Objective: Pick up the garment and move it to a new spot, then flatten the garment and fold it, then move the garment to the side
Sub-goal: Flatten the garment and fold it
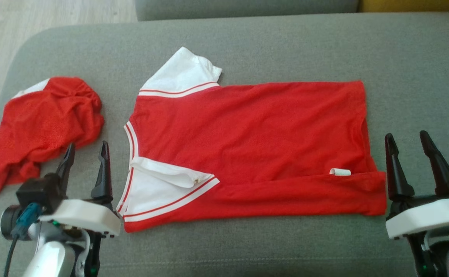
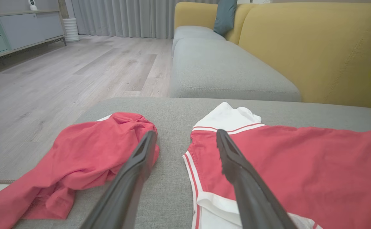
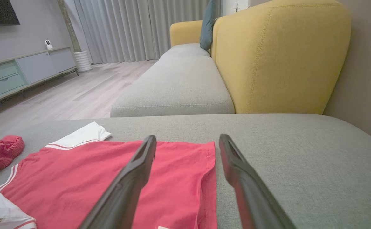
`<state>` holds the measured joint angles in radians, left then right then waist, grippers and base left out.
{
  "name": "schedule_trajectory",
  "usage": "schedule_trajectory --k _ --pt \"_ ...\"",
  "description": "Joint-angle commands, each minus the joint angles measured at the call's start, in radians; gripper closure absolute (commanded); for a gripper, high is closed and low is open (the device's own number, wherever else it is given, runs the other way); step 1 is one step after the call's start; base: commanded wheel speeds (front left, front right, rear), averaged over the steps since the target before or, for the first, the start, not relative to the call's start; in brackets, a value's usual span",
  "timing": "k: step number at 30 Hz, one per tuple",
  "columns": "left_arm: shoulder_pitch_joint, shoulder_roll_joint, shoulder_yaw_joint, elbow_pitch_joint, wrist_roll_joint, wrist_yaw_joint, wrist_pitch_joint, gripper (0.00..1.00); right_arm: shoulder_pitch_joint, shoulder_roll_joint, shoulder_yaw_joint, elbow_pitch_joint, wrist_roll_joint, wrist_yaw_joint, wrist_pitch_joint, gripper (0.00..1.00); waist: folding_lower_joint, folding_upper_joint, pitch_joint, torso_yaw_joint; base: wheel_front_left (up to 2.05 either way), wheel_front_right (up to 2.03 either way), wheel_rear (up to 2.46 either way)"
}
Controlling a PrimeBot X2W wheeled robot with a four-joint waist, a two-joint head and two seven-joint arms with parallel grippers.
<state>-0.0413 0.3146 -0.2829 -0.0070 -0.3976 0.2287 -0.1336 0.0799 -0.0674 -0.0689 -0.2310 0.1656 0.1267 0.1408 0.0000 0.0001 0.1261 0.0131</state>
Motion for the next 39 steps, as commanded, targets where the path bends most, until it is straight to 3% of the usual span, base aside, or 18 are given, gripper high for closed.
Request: schedule_trajectory --k 1,8,19,28,36,37,38,39 --pt "-0.047 0.033 0.034 -0.03 0.008 -0.004 -0.001 0.0 -0.042 -0.012 0.022 -0.043 -0.007 0.004 0.0 0.0 0.0 -0.0001 0.013 0.001 0.0 0.0 0.0" --pt "-0.269 0.015 -0.032 0.065 0.004 -0.103 0.036 0.0 -0.082 -0.006 0.031 -0.047 -0.006 0.004 0.006 0.0 0.0 -0.0001 0.109 -0.011 0.0 0.0 0.0" --pt "-0.776 -0.064 -0.094 0.516 -0.02 -0.268 0.107 0.0 -0.166 0.005 0.077 -0.027 -0.011 0.004 -0.004 0.0 0.0 -0.0001 0.284 -0.102 0.0 0.0 0.0" --pt "-1.034 -0.049 -0.123 0.917 -0.014 -0.333 0.122 0.0 -0.198 0.012 0.127 0.014 0.006 0.004 -0.017 0.0 0.0 -0.0001 0.355 -0.186 0.0 0.0 0.0" --pt "-1.113 -0.023 -0.187 1.127 0.017 -0.351 0.174 0.0 -0.2 0.015 0.14 0.047 0.023 0.004 -0.024 0.0 0.0 -0.0001 0.37 -0.218 0.0 0.0 0.0" --pt "-1.118 -0.025 -0.19 1.147 0.014 -0.352 0.183 0.11 -0.203 0.015 0.138 0.049 0.026 0.004 -0.023 0.0 0.0 -0.0001 0.37 -0.219 0.0 0.0 0.0" --pt "-1.123 -0.026 -0.197 1.162 0.014 -0.354 0.188 0.96 -0.205 0.016 0.133 0.054 0.027 0.004 -0.018 0.0 0.0 -0.0001 0.371 -0.218 0.0 0.0 0.0" --pt "-1.129 -0.026 -0.206 1.174 0.018 -0.355 0.19 1.0 -0.21 0.016 0.129 0.057 0.028 0.004 -0.012 0.0 0.0 -0.0001 0.372 -0.216 0.0 0.0 0.0"
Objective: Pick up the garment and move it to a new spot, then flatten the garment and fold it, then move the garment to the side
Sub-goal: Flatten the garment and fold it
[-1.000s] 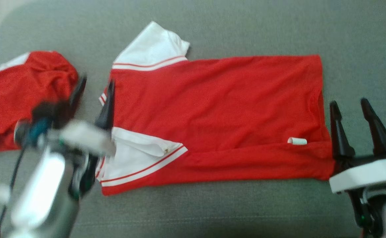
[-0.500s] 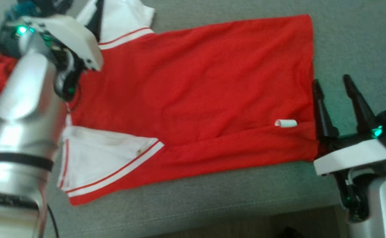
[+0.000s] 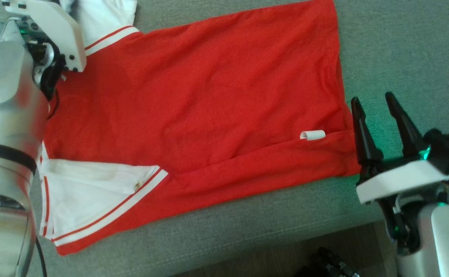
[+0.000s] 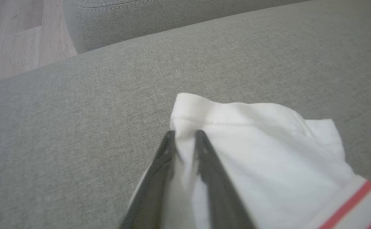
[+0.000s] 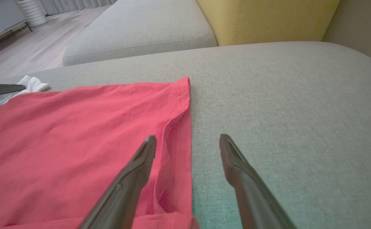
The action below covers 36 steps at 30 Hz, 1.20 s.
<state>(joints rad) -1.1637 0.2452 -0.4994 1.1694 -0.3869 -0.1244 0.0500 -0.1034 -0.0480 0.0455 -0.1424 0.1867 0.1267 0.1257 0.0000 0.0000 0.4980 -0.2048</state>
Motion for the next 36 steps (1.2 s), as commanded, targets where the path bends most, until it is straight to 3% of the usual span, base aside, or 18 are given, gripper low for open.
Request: schedule_trajectory --k 1,7,15,20,27,28,30,36 --pt "-0.011 0.042 0.005 0.004 0.008 -0.003 0.0 1.0 -0.036 -0.004 0.012 -0.029 0.007 0.004 0.008 0.0 0.0 0.0 0.0 0.004 0.0 0.0 0.0" --pt "-0.038 0.028 -0.016 0.016 -0.003 -0.005 -0.083 1.0 -0.175 -0.046 -0.001 0.034 0.028 0.004 0.06 0.0 0.0 0.0 -0.002 0.031 0.0 0.0 0.0" --pt "-0.084 -0.021 -0.087 -0.026 -0.043 -0.006 -0.185 1.0 -0.49 -0.148 0.026 0.365 0.119 0.004 0.165 0.0 0.0 0.0 0.012 0.119 0.0 0.0 0.0" --pt "-0.094 -0.033 -0.135 -0.049 -0.084 -0.006 -0.22 1.0 -0.602 -0.172 0.047 0.561 0.152 0.004 0.195 0.0 0.0 0.0 0.018 0.152 0.0 0.0 0.0" --pt "-0.098 -0.029 -0.198 -0.068 -0.148 -0.006 -0.24 1.0 -0.714 -0.206 0.087 0.734 0.184 0.004 0.272 0.0 0.0 0.0 0.021 0.171 0.0 0.0 0.0" --pt "-0.098 -0.027 -0.205 -0.069 -0.157 -0.006 -0.242 1.0 -0.725 -0.209 0.095 0.747 0.191 0.004 0.282 0.25 0.0 0.0 0.02 0.173 0.0 0.0 0.0" --pt "-0.096 -0.02 -0.219 -0.071 -0.174 -0.006 -0.248 1.0 -0.741 -0.214 0.107 0.777 0.205 0.004 0.314 1.0 0.0 0.0 0.019 0.174 0.0 0.0 0.0" --pt "-0.098 -0.002 -0.251 -0.077 -0.217 -0.006 -0.265 1.0 -0.772 -0.233 0.125 0.785 0.237 0.004 0.363 1.0 0.0 0.0 0.01 0.181 0.0 0.0 0.0"
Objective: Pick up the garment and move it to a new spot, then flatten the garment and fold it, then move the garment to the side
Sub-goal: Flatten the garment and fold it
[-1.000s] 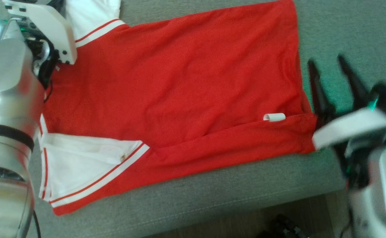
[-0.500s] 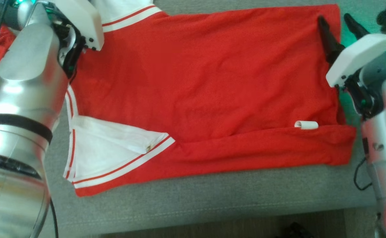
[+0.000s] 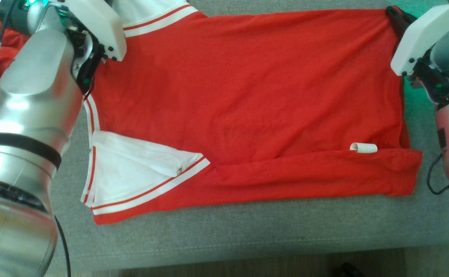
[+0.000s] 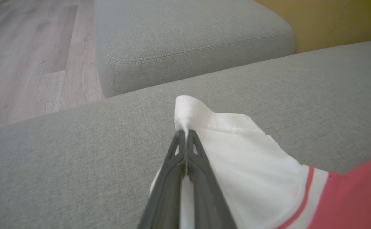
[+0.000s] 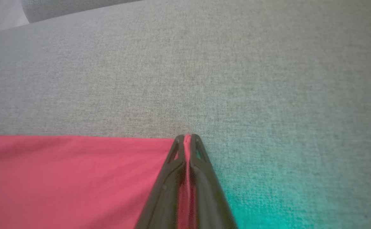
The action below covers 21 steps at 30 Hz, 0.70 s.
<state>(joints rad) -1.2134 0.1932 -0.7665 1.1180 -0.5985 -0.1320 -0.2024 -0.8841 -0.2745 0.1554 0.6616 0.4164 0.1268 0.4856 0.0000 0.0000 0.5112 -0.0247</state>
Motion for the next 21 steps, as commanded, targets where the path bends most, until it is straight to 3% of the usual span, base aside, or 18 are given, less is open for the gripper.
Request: schedule_trajectory --k 1,10,21 --pt "-0.048 0.055 0.013 -0.028 -0.01 0.001 -0.02 1.0 0.009 -0.009 0.013 -0.031 0.011 0.004 -0.01 1.0 0.0 0.0 -0.008 0.002 0.0 0.0 0.0" --pt "0.009 0.092 0.064 -0.116 -0.034 0.009 -0.058 1.0 0.113 -0.03 -0.035 -0.184 0.048 0.004 -0.136 1.0 0.0 0.0 -0.057 0.018 0.0 0.0 0.0" --pt "0.41 0.187 0.266 -0.626 0.025 0.13 -0.059 1.0 0.401 -0.006 -0.121 -0.462 0.033 0.004 -0.201 1.0 0.0 0.0 -0.11 0.037 0.0 0.0 0.0"
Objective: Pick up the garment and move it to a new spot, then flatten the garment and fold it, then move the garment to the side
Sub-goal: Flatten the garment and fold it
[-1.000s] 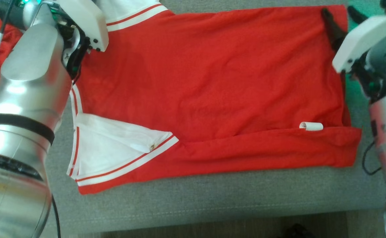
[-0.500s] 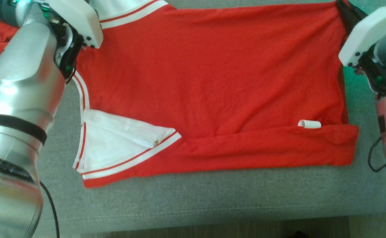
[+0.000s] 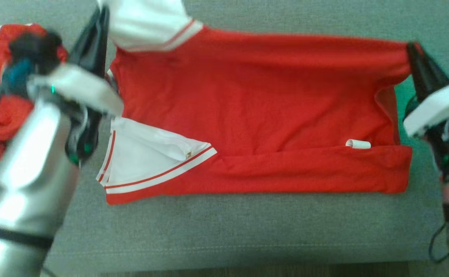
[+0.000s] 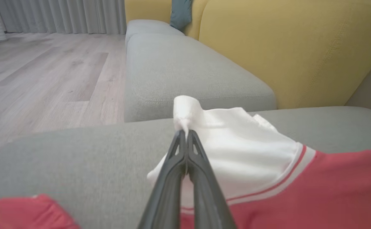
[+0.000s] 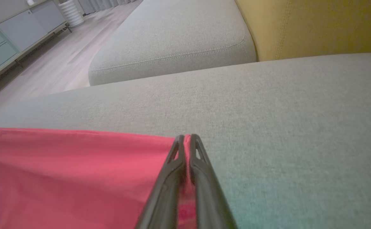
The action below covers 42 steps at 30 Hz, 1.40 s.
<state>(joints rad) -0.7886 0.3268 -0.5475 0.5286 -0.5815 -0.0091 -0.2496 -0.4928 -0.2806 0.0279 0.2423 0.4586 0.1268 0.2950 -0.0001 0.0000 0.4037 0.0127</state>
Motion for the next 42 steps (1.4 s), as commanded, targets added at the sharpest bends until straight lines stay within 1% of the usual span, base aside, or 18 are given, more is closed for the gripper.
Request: schedule_trajectory --k 1,6,10,14,20,21,22,23,24,28,32,38,40,42 --pt "0.031 0.057 0.061 -0.078 0.011 0.018 -0.012 1.0 0.036 0.01 0.004 -0.062 -0.013 0.004 -0.017 1.0 0.0001 0.0 -0.007 -0.001 0.0 0.0 0.0" --pt "0.247 0.063 0.103 -0.246 0.027 0.074 -0.012 1.0 0.153 0.053 -0.002 -0.129 -0.02 0.004 -0.034 1.0 0.0001 0.0 -0.017 -0.005 0.0 0.0 0.0" --pt "0.388 0.051 0.116 -0.316 0.016 0.106 -0.012 1.0 0.209 0.075 -0.007 -0.143 -0.024 0.004 -0.052 1.0 0.0001 0.0 -0.023 -0.005 0.0 0.0 0.0" --pt "0.48 0.033 0.12 -0.334 -0.014 0.118 -0.012 1.0 0.242 0.078 -0.012 -0.143 -0.032 0.004 -0.082 1.0 0.0001 0.0 -0.034 -0.002 0.0 0.0 0.0" --pt "0.538 0.013 0.097 -0.3 -0.042 0.11 -0.001 1.0 0.299 0.085 -0.015 -0.137 -0.042 0.004 -0.11 1.0 0.0001 0.0 -0.053 0.0 0.0 0.0 0.0" --pt "0.545 0.01 0.094 -0.288 -0.047 0.112 0.01 0.62 0.31 0.087 -0.012 -0.139 -0.044 0.004 -0.115 1.0 0.0001 0.0 -0.056 -0.001 0.0 0.0 0.0" --pt "0.551 0.005 0.094 -0.278 -0.056 0.113 0.016 0.09 0.324 0.09 -0.011 -0.139 -0.043 0.004 -0.117 0.73 0.0001 0.0 -0.06 -0.001 0.0 0.0 0.0" --pt "0.557 0.001 0.098 -0.271 -0.061 0.121 0.016 0.0 0.336 0.092 -0.007 -0.141 -0.042 0.004 -0.12 0.37 0.0001 0.0 -0.065 -0.003 0.0 0.0 0.0" --pt "0.563 0.0 0.099 -0.264 -0.061 0.13 0.017 0.0 0.348 0.094 0.002 -0.146 -0.039 0.004 -0.127 0.0 0.0001 0.0 -0.07 -0.006 0.0 0.0 0.0" --pt "0.585 -0.007 0.099 -0.264 -0.063 0.144 0.015 0.0 0.39 0.093 0.008 -0.156 -0.038 0.004 -0.152 0.0 0.0001 0.0 -0.087 -0.01 0.0 0.0 0.0" --pt "0.617 0.0 0.107 -0.309 -0.027 0.179 0.001 0.0 0.437 0.092 0.0 -0.193 -0.075 0.004 -0.202 0.0 0.0001 0.0 -0.111 -0.014 0.0 0.0 0.0" --pt "0.659 0.012 0.14 -0.423 0.052 0.234 -0.01 0.0 0.478 0.117 -0.02 -0.315 -0.179 0.004 -0.27 0.0 0.0001 0.0 -0.153 -0.014 0.0 0.0 0.0" --pt "0.671 0.014 0.153 -0.46 0.073 0.25 -0.011 0.0 0.482 0.132 -0.021 -0.353 -0.211 0.004 -0.276 0.0 0.0001 0.0 -0.169 -0.017 0.0 0.0 0.0" --pt "0.686 0.019 0.169 -0.511 0.104 0.269 -0.012 0.0 0.493 0.155 -0.012 -0.396 -0.242 0.004 -0.253 0.0 0.0001 0.0 -0.197 -0.02 0.0 0.0 0.0"
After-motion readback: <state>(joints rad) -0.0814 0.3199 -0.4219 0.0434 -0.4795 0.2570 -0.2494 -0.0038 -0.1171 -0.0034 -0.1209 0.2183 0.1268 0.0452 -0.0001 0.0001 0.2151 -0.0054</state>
